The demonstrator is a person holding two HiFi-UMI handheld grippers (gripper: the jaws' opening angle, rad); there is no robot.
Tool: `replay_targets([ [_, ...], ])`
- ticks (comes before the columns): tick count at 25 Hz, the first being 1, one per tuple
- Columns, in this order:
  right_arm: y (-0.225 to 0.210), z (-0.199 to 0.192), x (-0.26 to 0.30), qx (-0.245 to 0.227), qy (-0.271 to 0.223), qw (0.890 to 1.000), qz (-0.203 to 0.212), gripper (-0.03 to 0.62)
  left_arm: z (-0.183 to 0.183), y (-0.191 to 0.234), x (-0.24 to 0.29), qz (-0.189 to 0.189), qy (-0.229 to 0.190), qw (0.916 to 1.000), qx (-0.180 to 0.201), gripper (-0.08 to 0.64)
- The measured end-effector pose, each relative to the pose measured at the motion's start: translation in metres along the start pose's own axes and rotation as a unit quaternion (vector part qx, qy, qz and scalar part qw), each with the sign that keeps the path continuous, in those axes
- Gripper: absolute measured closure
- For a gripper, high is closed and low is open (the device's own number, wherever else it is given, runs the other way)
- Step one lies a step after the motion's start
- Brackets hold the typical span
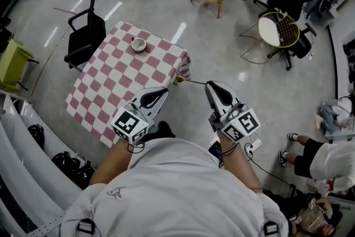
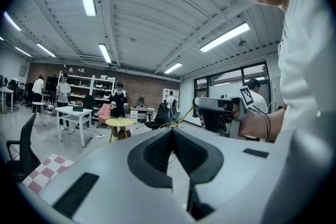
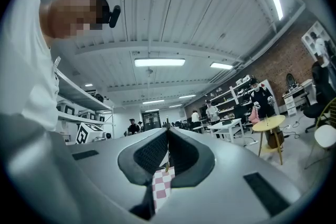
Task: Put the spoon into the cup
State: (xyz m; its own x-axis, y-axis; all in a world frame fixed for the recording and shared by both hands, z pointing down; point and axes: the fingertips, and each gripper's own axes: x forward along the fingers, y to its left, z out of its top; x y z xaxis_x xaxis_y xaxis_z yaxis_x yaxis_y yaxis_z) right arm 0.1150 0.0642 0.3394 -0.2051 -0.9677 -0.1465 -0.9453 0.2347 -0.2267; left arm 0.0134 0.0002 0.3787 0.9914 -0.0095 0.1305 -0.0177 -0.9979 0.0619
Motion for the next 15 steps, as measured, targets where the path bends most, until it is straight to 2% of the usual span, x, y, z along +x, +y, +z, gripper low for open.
replay_targets([
  [9, -0.017, -0.002, 0.09, 0.004, 0.019, 1.0, 0.014, 0.558, 0.007, 0.084, -0.007, 0.006, 0.002, 0.9998, -0.016, 0.546],
  [15, -0.029, -0.007, 0.134, 0.008, 0.021, 0.999, 0.027, 0.558, 0.008, 0.132, -0.029, 0.044, 0.0, 0.999, -0.013, 0.546],
])
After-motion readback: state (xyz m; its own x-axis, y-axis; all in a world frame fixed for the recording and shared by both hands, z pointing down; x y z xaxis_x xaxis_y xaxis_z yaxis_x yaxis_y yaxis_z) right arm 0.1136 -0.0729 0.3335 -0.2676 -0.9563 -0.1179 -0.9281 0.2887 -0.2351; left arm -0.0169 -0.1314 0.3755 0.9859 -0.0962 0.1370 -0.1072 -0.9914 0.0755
